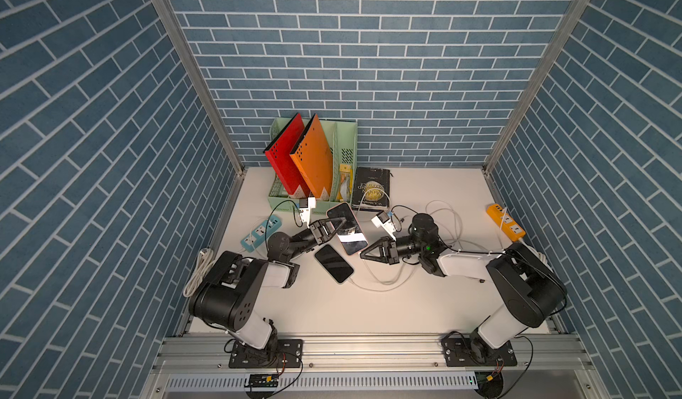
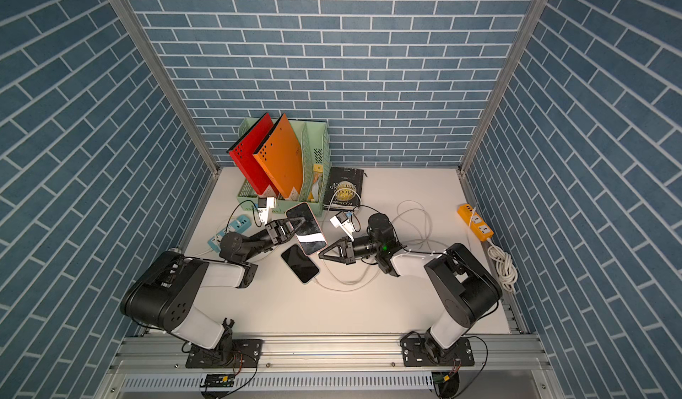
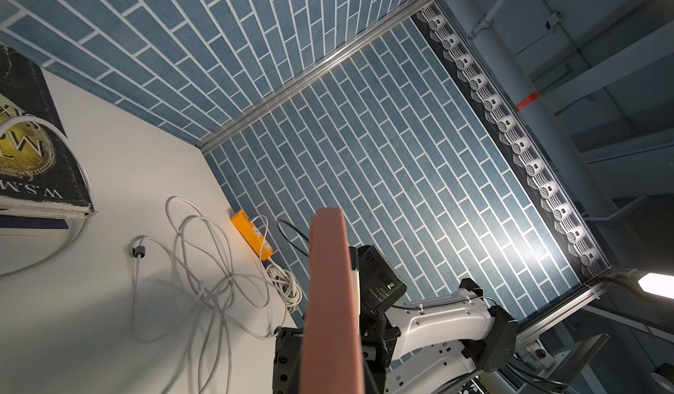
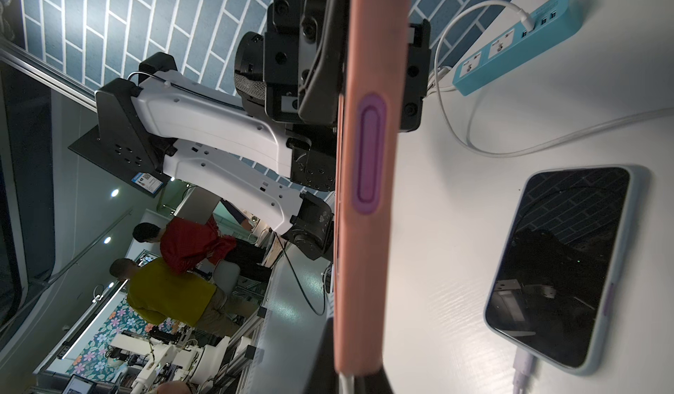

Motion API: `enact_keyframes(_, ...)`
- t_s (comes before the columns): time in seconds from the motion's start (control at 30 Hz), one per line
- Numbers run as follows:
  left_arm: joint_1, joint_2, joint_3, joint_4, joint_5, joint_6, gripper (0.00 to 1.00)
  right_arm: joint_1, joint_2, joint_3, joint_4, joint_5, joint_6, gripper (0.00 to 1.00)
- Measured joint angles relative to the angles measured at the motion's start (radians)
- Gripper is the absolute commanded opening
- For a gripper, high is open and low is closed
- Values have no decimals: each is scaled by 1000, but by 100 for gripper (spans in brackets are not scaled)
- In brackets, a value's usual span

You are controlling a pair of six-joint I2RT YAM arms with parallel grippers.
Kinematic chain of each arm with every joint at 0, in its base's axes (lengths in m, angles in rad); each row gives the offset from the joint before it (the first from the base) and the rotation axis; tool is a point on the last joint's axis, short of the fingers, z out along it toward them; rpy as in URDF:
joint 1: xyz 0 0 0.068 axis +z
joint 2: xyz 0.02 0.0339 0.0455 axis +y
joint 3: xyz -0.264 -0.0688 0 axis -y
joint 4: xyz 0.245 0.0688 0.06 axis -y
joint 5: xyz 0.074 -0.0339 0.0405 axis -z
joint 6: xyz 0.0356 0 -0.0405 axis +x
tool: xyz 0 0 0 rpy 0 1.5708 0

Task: Plug the charging cable into the phone
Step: Insert the charging cable into the phone, then place the phone at the center of the board.

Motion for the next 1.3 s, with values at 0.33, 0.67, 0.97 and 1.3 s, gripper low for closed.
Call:
enact_keyframes(0.33, -39, -4, 5, -82, 112, 9, 0, -65, -26, 29, 38, 86, 13, 52)
enact_keyframes(0.67, -42, -68, 106, -612, -11, 297, 0, -238, -180, -26, -241, 300, -134, 60)
enact_keyframes(0.97, -42, 19, 207, -908, -158, 421, 0, -237, -189, -80, -372, 409, -220, 61)
enact_keyframes(1.3, -42, 215, 373, -1040, -229, 425, 4, -237, -182, -103, -370, 455, -238, 62)
